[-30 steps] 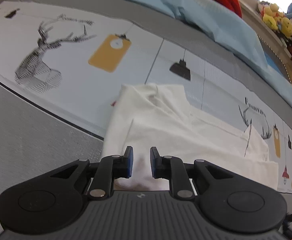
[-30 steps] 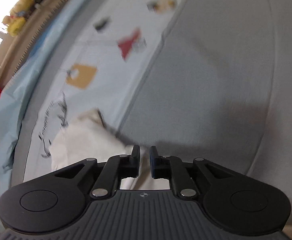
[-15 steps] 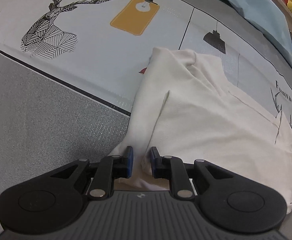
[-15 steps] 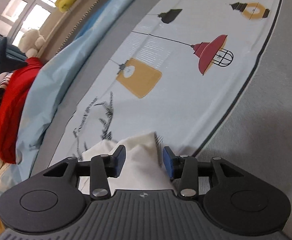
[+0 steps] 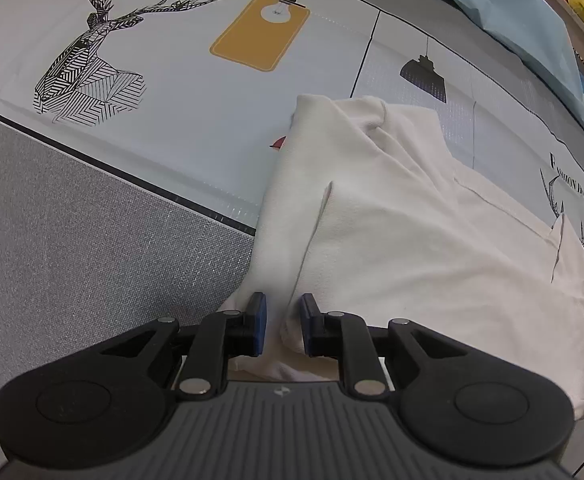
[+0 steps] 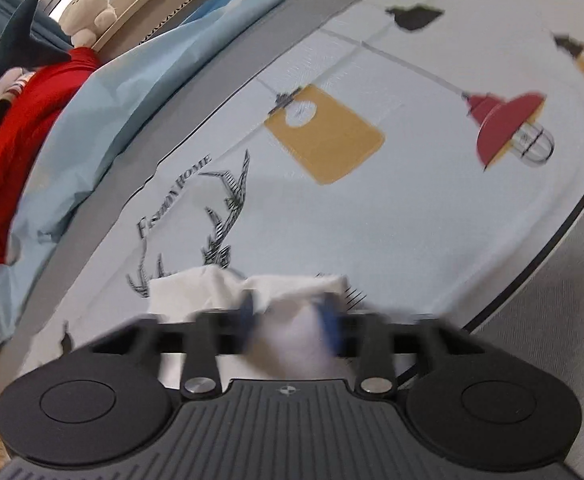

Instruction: Fold small clothes

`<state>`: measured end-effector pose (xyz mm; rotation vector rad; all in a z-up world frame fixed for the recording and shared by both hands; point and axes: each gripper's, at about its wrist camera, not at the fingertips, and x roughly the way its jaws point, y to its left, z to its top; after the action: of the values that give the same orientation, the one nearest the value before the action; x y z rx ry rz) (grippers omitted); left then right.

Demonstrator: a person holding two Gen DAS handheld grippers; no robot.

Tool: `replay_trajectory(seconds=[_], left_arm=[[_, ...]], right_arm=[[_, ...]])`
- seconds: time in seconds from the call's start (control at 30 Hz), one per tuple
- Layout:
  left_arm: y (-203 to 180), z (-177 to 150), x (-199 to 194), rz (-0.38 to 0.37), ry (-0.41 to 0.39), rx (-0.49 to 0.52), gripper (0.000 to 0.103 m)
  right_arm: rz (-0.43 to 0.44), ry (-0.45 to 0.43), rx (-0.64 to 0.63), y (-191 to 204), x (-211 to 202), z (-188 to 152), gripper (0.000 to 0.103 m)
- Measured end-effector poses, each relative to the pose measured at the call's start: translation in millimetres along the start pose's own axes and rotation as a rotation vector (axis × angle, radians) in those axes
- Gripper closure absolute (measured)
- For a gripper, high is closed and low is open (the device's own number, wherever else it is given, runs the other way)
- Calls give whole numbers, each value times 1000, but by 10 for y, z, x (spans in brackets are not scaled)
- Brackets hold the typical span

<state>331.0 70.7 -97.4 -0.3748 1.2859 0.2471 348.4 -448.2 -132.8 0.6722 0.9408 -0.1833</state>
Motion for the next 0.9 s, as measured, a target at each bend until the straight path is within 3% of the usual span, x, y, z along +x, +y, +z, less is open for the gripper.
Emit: replay_trajectory(seconds=[0.33,0.47,0.5,0.63,0.67,0.7,0.73,0.83,0.9], left_arm=[[7,-3,-7,-19,1,6,83],[40,16,-48,-37,-9,-6,80],[41,26,-67,-44,-13,-9,79],[31,67,-160,-67,-38,-3,79],[27,74,-177,-70,-42,-4,79],[25,80,-188,-72,-43,-7,79],[26,80,-196,-75,-44,-11,79],[21,73,-223,-83,-47,-19,79],[43,71,-248,-84,-53,-14,79]], right_arm=[[-19,-145,-11,-55,-212,67,98],[-77,-195,-16,-87,-345,128,94],[-57,-193,-17,-107,-388,145,94],[65,-97,-116,-62,-486,102,91],[89,-59,-169,-16,-484,46,87],[109,-4,-236,36,-455,-31,75],[97,47,-311,81,-407,-127,67],[-89,149,-471,62,-224,-390,65],[-46,135,-406,-44,-288,-375,65]])
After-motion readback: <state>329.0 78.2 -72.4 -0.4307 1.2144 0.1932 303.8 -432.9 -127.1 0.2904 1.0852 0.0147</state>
